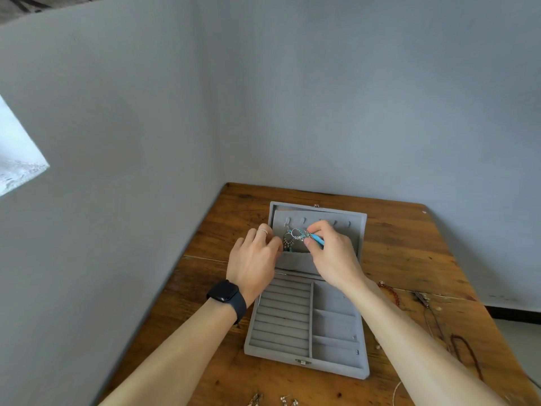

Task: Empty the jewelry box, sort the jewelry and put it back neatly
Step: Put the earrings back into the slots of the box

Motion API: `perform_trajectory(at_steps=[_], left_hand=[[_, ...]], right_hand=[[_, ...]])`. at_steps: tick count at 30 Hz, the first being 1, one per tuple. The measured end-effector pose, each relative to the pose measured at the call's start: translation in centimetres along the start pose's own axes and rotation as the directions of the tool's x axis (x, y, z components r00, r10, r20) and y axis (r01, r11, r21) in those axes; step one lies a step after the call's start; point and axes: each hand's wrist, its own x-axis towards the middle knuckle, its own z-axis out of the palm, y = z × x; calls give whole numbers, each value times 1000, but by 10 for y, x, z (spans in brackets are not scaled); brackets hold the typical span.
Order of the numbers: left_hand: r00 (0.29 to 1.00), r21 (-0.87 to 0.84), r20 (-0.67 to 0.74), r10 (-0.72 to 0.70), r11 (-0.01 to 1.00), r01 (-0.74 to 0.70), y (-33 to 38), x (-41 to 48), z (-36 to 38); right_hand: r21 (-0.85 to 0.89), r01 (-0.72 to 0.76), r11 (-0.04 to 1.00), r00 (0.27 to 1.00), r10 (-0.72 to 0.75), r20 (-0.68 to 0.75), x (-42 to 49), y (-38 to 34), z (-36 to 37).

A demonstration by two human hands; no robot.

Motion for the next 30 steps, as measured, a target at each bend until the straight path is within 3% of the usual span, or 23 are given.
perform_trajectory(at_steps=[6,13,16,20,24,27,30], left_hand=[[998,-58,41,40,998,-37,-10,-3,0],[996,-104,54,71,992,-65,-14,-3,-4],[996,-106,57,67,992,-61,-14,-3,-6],[997,-119,61,44,992,-36,-13,-2,-5],[999,-220,31,-26,975,33,-10,-2,-5],[975,-428,56,-214,877,217,-7,2,-4],[910,-643,203,-361,652,402,-3,12,-3]], right_hand=[[-182,133,974,987,-114,111,-1,2,8],[-406,120,906,983,-166,-80,-2,3,10],[-344,82,935,993,-107,-53,-2,0,9],[-176,24,984,972,18,234,-5,-10,13],[-97,-27,995,984,43,172,-11,-1,7],[-194,55,979,998,-50,33,-24,12,1],[-350,151,924,983,-179,-49,-40,24,-5]])
